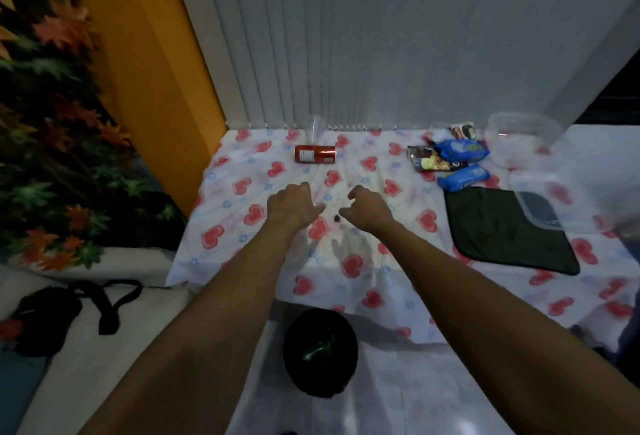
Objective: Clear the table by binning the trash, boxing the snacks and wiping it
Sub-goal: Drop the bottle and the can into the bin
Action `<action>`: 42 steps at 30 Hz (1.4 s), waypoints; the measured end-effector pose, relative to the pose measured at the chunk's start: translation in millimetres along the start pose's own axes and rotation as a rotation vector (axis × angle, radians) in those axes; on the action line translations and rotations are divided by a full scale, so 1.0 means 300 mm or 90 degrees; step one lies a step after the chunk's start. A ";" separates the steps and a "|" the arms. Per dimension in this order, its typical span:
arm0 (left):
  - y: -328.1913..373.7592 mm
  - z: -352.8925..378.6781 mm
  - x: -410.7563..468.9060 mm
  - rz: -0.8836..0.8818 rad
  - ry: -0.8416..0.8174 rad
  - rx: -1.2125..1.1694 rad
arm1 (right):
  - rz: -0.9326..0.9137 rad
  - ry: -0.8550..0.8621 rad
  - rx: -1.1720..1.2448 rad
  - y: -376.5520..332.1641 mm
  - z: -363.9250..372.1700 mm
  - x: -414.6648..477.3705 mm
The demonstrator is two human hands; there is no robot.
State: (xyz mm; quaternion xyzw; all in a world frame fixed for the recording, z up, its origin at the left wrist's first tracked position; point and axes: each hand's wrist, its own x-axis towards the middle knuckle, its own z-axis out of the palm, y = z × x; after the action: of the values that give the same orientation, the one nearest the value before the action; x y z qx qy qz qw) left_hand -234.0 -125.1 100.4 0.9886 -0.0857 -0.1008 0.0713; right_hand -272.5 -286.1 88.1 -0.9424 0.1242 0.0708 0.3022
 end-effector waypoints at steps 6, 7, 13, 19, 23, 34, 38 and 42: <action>0.004 -0.069 0.169 0.008 0.047 -0.007 | -0.016 0.006 0.001 -0.042 -0.075 0.163; -0.002 -0.073 0.207 0.014 0.057 -0.011 | -0.018 0.005 0.002 -0.049 -0.080 0.196; -0.069 -0.069 0.517 0.019 0.037 -0.035 | 0.003 0.004 0.022 -0.097 -0.041 0.475; -0.136 -0.068 0.904 0.068 -0.026 -0.002 | 0.071 -0.011 -0.004 -0.137 0.057 0.828; -0.173 -0.058 1.125 0.090 -0.042 0.017 | 0.111 -0.018 -0.036 -0.165 0.119 1.037; -0.165 0.098 1.437 0.081 -0.118 -0.033 | 0.101 -0.145 -0.221 -0.154 0.225 1.278; -0.124 0.152 1.485 0.019 -0.138 -0.130 | 0.099 -0.159 -0.215 -0.121 0.257 1.289; -0.103 0.180 1.490 -0.012 -0.127 -0.178 | 0.106 -0.158 -0.189 -0.077 0.259 1.280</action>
State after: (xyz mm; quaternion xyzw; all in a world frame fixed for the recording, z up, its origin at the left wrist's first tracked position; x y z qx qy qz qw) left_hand 190.6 -183.8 -40.4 0.9549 -0.0681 -0.2103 0.1981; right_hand 97.5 -295.6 -41.9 -0.9473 0.1516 0.2282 0.1664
